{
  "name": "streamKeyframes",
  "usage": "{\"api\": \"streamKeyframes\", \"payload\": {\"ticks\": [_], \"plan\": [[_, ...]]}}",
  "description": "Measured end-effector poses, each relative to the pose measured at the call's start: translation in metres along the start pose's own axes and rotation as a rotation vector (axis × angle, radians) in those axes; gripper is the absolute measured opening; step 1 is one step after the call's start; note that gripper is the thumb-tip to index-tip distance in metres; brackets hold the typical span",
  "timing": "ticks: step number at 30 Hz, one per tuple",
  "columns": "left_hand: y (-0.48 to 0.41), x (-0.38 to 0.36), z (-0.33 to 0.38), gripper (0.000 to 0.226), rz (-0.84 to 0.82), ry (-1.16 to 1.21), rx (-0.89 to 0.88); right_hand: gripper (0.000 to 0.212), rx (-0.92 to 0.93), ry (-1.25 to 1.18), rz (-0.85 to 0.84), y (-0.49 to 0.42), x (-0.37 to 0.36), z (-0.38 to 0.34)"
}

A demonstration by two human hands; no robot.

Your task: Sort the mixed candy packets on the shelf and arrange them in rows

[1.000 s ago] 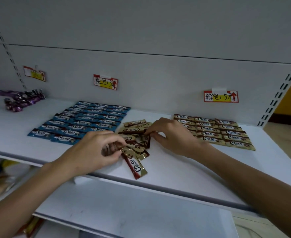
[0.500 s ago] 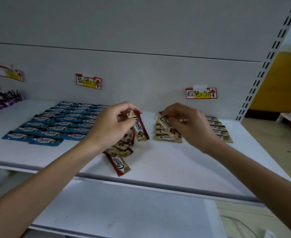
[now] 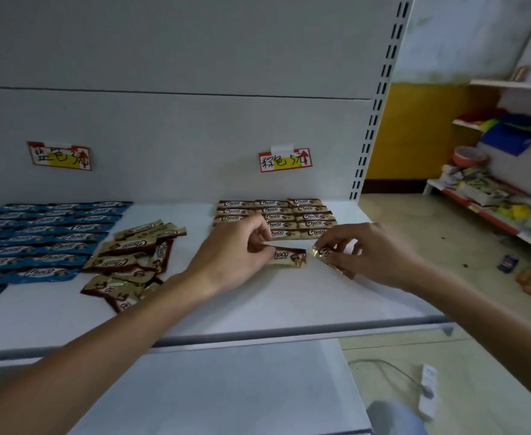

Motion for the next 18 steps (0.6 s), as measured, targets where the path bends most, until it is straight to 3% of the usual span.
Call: {"api": "streamKeyframes", "payload": {"ticks": [3,10,18], "plan": [[0.002,-0.004,0.001,0.018,-0.03,-0.282,-0.074,0.015,-0.011,0.097,0.055,0.004,0.003,0.011],[-0.005,-0.01,0.011,0.02,-0.133,-0.351,-0.19,0.007,0.002,0.107,0.069,0.006,0.005,0.019],[-0.022,-0.023,0.013,0.021,-0.11,-0.385,-0.19,0.02,-0.017,0.071,0.063,0.0,0.007,0.034]]}}
Point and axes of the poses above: each hand's wrist, its own y-axis away from the middle knuckle, its own x-axis out of the back of the hand, z = x × y, the point moved 2 cm from there along -y, towards the middle knuckle, and after that the axes turned 6 degrees about -z, right-handed, at the moved point
